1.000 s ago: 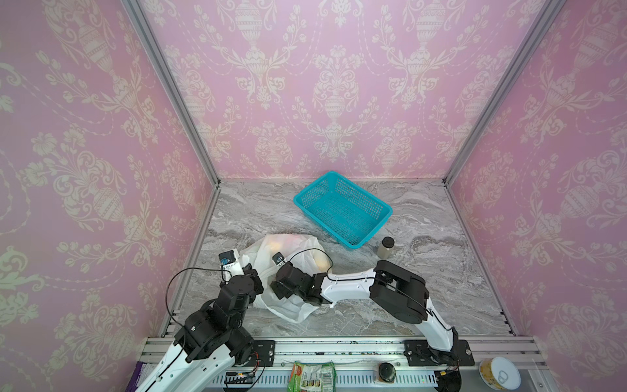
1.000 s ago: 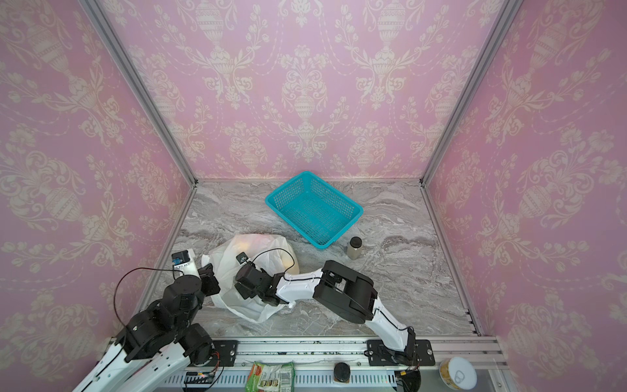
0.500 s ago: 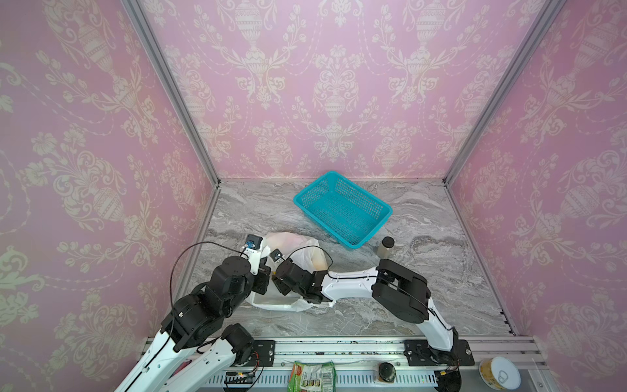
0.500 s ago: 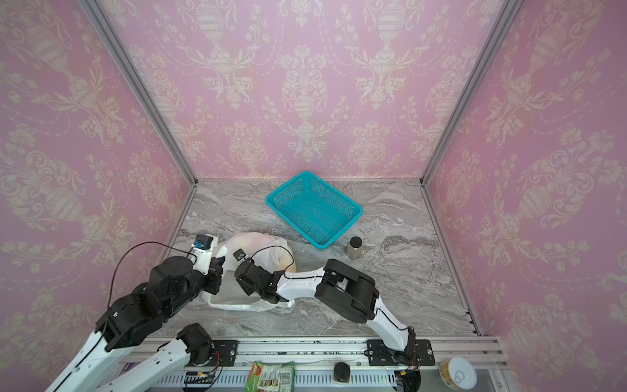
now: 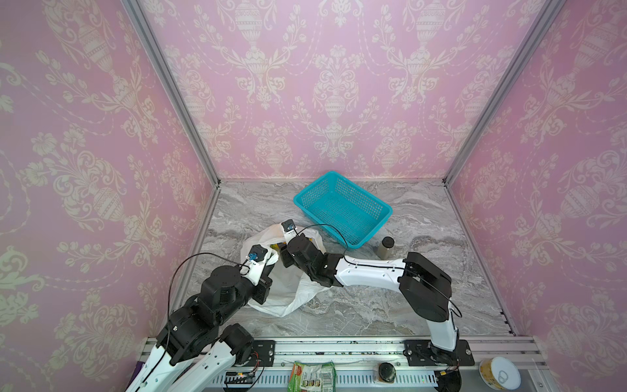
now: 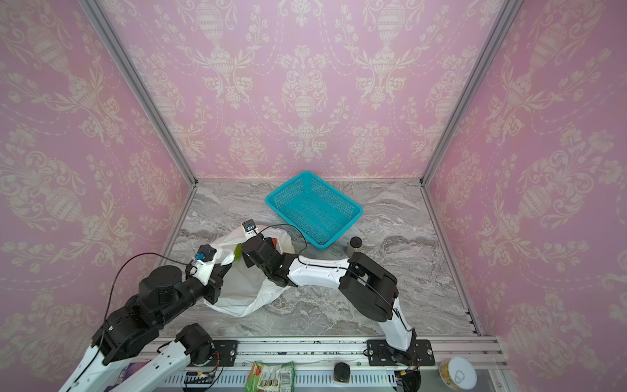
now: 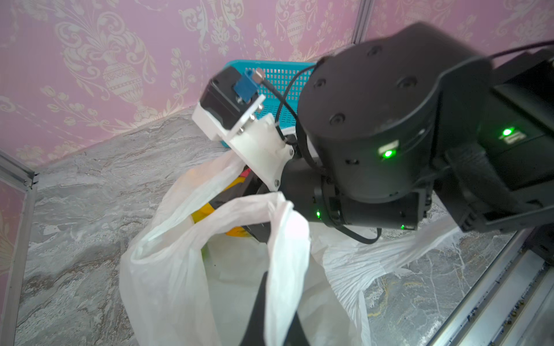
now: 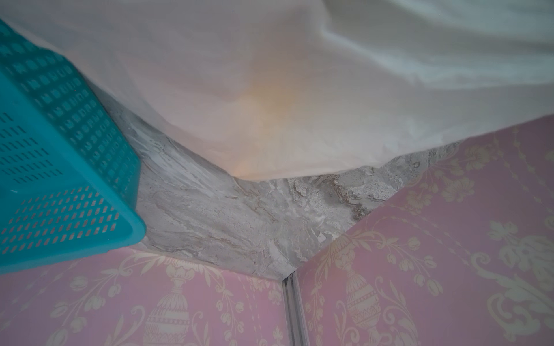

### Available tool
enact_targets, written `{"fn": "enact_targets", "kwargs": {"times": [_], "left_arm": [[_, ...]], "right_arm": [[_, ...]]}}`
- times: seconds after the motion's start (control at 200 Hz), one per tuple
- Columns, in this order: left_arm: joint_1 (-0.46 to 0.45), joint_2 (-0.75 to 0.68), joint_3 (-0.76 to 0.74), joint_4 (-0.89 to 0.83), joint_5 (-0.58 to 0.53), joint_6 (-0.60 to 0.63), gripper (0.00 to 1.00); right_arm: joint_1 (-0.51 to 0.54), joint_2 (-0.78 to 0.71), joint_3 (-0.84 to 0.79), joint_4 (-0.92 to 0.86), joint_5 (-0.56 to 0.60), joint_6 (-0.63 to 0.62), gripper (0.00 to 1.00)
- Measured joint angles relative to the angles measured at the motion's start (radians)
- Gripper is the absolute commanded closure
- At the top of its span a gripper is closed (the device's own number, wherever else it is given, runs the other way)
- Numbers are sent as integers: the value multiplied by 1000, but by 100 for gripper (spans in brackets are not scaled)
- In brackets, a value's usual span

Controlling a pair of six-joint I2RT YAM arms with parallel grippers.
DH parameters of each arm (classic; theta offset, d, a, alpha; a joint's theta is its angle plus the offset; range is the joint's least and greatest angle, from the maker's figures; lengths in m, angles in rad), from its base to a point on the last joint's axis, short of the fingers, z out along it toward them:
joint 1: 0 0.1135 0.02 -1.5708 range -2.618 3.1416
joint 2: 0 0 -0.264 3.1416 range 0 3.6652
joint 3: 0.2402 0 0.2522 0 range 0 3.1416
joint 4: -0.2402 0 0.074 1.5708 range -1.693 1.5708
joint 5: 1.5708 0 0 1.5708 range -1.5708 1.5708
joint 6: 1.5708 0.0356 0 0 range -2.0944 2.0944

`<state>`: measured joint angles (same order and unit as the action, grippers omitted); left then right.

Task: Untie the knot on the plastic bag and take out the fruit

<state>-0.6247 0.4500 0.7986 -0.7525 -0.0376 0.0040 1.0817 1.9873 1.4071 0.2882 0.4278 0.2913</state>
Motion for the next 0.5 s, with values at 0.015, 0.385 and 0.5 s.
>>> {"fn": "enact_targets", "kwargs": {"times": [0.015,0.385,0.5], "left_arm": [[0,6,0,0,5,2,100],[8,-102,-11,18,-16,11,100],[8,-108,-26,49,-58,35,100]], "right_arm": [[0,-5,0,4,5,-2,61],[-2,-90,-43,104,69,-38,64],[-1,-92,-93,99,37,-46,65]]}}
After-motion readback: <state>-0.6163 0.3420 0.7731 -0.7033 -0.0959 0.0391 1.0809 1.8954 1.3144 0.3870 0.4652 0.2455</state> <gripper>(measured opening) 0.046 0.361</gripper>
